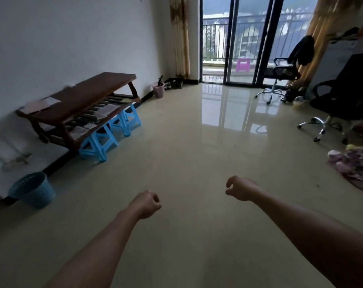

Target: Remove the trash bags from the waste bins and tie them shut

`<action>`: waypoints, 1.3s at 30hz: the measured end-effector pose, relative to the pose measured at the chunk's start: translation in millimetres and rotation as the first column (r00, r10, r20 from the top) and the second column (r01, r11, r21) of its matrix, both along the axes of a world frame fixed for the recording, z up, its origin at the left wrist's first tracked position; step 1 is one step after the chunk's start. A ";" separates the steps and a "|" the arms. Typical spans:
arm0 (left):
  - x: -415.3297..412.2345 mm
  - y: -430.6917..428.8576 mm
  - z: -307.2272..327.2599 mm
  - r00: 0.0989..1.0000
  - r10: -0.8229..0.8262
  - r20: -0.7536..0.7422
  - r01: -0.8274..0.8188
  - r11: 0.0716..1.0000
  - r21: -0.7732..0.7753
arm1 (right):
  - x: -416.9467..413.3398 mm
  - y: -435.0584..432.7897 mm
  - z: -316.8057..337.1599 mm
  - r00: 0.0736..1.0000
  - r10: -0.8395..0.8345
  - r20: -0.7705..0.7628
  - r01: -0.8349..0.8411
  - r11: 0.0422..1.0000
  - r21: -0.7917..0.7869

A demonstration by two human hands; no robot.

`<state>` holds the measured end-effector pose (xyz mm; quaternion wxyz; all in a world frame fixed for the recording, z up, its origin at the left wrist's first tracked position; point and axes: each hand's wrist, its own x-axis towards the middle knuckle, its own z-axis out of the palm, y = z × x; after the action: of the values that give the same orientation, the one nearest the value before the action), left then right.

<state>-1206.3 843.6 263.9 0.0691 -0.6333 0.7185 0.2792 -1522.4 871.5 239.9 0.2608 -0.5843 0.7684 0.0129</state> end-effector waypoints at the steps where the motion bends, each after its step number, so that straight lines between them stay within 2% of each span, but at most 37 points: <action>1: -5.2 -30.9 1.4 1.000 0.001 -0.003 -0.001 1.000 0.005 | -5.4 -38.0 7.2 1.000 0.019 -0.013 -0.019 1.000 -0.010; 8: -13.3 -232.5 -16.2 0.996 0.089 0.020 -0.090 0.993 0.080 | 2.4 -257.5 7.3 0.990 0.131 0.054 -0.130 0.991 -0.021; 13: -28.5 -414.3 -32.1 0.999 0.040 0.004 -0.040 0.994 0.101 | -15.4 -421.8 -19.4 0.998 0.055 0.038 -0.056 0.998 0.036; 21: -76.6 -676.3 16.9 0.999 -0.035 0.019 0.034 0.999 0.034 | -59.7 -644.6 17.5 1.000 -0.019 -0.005 0.019 1.000 -0.005; 27: -150.8 -853.6 2.8 0.991 -0.132 0.033 0.131 0.991 0.035 | -118.7 -820.8 -4.6 0.999 -0.038 0.000 0.038 0.999 0.007; 32: -206.7 -999.7 -1.6 0.996 -0.091 0.019 0.090 0.994 0.057 | -178.9 -983.1 -24.8 0.999 -0.032 0.019 0.032 0.999 0.036; 36: -238.3 -1113.5 14.9 0.999 -0.033 -0.011 0.033 0.999 -0.001 | -223.4 -1111.2 -3.3 0.999 -0.035 -0.004 0.034 0.999 -0.006; 39: -248.8 -1177.5 21.8 1.000 -0.009 -0.017 0.009 1.000 0.027 | -235.1 -1191.1 12.7 1.000 0.016 -0.023 -0.016 1.000 -0.010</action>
<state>-1455.1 -333.9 285.7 0.0729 -0.6265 0.7181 0.2941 -1757.4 -319.6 252.6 0.2490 -0.5915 0.7667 0.0180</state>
